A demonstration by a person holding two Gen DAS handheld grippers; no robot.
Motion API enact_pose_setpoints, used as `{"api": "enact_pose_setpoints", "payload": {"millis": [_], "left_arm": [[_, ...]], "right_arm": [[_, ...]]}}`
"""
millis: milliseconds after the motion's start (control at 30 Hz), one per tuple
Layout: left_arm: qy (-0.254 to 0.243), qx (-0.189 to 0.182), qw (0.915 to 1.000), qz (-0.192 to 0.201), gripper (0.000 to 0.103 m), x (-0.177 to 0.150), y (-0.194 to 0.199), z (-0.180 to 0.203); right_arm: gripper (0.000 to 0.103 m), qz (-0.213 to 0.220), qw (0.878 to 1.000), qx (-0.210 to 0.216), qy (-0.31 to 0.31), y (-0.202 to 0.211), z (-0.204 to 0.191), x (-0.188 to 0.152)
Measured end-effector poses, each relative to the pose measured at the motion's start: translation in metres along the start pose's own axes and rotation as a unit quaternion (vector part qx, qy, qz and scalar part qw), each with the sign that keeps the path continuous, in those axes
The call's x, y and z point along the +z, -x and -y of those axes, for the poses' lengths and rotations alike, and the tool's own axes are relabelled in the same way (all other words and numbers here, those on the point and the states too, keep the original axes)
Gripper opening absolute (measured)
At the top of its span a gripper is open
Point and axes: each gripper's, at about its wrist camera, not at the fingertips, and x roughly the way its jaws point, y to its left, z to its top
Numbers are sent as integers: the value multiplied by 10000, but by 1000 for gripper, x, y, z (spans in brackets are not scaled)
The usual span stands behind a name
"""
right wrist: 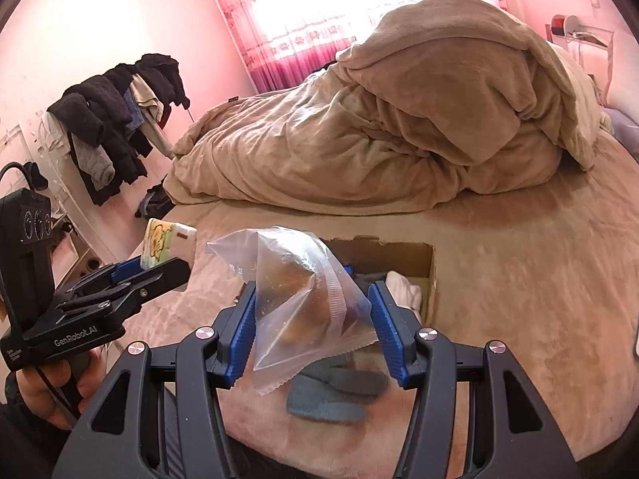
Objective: Organize objects
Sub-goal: 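Place the tissue box and plastic bag into the box, opening both tools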
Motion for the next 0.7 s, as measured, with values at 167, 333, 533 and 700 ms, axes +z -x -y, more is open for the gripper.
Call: {"api": "enact_pose_setpoints", "payload": {"millis": [167, 333, 533, 700], "left_arm": [[29, 49, 9999, -87, 65, 2, -24, -9], [96, 104, 9996, -255, 65, -1, -51, -18], [174, 172, 9984, -501, 65, -12, -85, -28], [252, 220, 9967, -738, 65, -26, -112, -36]], "right_arm": [[57, -54, 9999, -63, -78, -22, 9, 6], [57, -138, 9997, -91, -201, -45, 21, 7], [57, -247, 9992, -175, -245, -70, 30, 7], [57, -393, 9984, -207, -348, -94, 41, 1]]}}
